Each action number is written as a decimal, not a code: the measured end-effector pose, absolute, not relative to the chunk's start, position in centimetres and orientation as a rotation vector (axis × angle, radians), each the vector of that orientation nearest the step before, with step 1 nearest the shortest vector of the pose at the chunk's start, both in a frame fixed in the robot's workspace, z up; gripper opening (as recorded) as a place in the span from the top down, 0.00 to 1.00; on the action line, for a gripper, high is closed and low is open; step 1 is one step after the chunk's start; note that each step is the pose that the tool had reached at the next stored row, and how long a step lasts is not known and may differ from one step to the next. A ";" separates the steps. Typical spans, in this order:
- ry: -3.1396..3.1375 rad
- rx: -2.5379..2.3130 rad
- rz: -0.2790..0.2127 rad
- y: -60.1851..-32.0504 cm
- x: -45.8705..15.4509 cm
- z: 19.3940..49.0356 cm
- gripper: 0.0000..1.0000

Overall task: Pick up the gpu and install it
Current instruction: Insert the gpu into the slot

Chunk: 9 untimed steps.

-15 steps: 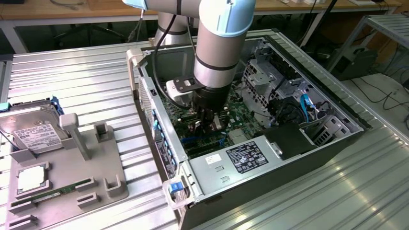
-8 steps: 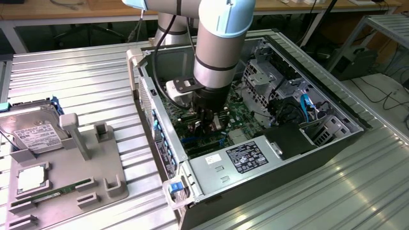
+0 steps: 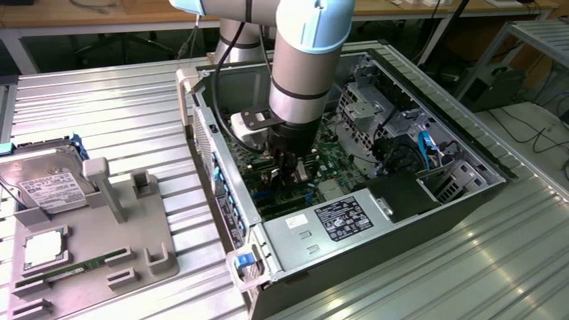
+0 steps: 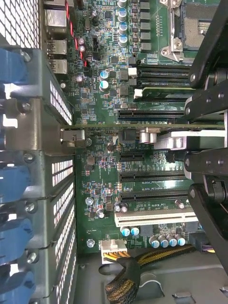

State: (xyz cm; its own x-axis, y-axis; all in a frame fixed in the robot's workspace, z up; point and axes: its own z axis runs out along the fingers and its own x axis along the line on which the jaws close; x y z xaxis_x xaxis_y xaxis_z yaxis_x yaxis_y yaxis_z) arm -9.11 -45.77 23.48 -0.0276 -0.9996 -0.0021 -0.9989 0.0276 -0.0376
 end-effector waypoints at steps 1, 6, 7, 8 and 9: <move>2.232 -2.171 -0.040 -45.8 -9.1 23.5 0.72; 2.232 -2.171 -0.040 -45.8 -9.1 23.5 0.72; 2.232 -2.171 -0.040 -45.8 -9.1 23.5 0.72; 2.232 -2.171 -0.040 -45.8 -9.1 23.5 0.72; 2.232 -2.171 -0.040 -45.8 -9.1 23.5 0.72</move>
